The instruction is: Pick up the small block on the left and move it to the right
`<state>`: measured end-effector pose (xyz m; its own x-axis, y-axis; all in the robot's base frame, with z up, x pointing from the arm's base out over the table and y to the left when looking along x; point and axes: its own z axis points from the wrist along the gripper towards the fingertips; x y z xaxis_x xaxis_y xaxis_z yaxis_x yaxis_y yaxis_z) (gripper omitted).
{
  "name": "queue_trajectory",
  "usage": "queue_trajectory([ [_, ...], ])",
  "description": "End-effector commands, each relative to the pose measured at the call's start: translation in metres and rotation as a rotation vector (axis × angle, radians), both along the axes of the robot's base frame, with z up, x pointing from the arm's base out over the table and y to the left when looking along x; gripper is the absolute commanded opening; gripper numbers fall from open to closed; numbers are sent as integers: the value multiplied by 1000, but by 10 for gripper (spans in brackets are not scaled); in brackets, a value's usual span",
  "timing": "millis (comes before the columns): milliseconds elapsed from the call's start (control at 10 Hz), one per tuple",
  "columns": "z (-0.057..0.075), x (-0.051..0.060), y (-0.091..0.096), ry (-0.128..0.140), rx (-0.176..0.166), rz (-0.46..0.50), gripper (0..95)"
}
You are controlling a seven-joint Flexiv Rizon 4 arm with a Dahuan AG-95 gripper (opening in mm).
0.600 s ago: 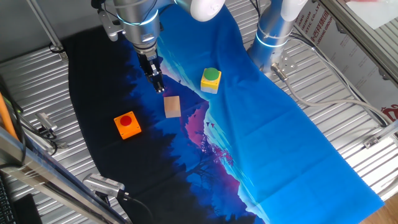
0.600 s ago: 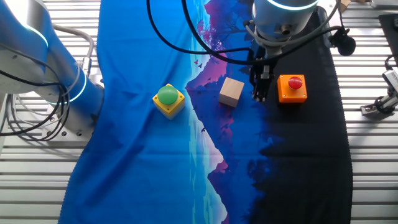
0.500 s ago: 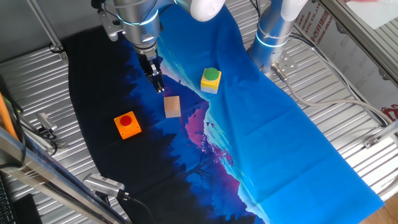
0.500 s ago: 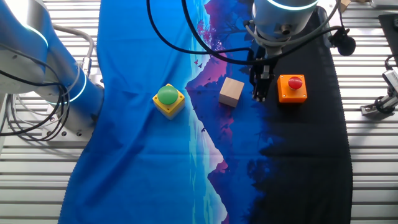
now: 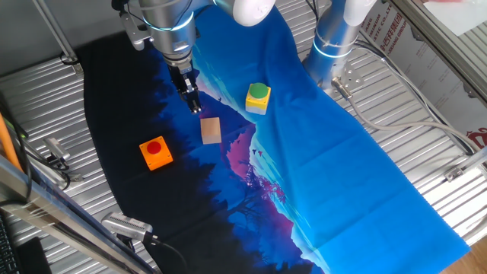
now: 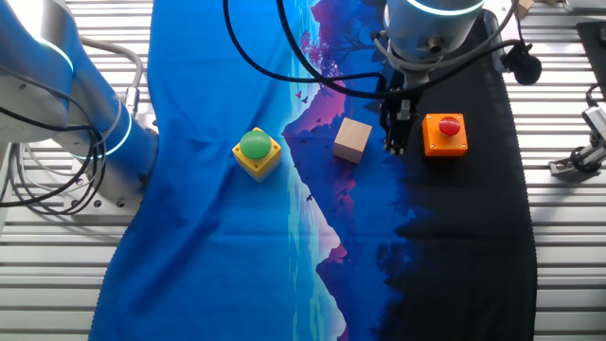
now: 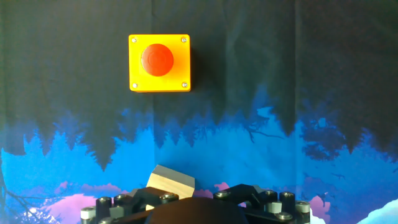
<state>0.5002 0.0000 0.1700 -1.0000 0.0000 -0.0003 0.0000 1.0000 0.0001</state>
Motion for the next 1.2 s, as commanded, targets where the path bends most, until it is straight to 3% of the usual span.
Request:
queue_trajectory([
  [100, 1, 2, -6, -44, -96, 195, 0],
  [200, 7, 11, -28, -48, 18, 214, 0],
  [300, 16, 19, -47, -47, 63, 235, 0],
  [500, 25, 21, -61, -34, -26, 258, 0],
  [600, 25, 18, -59, -31, -36, 246, 0],
  [1000, 11, -11, -21, -37, -64, 154, 0],
  [1200, 7, -10, -7, -33, -102, 134, 0],
])
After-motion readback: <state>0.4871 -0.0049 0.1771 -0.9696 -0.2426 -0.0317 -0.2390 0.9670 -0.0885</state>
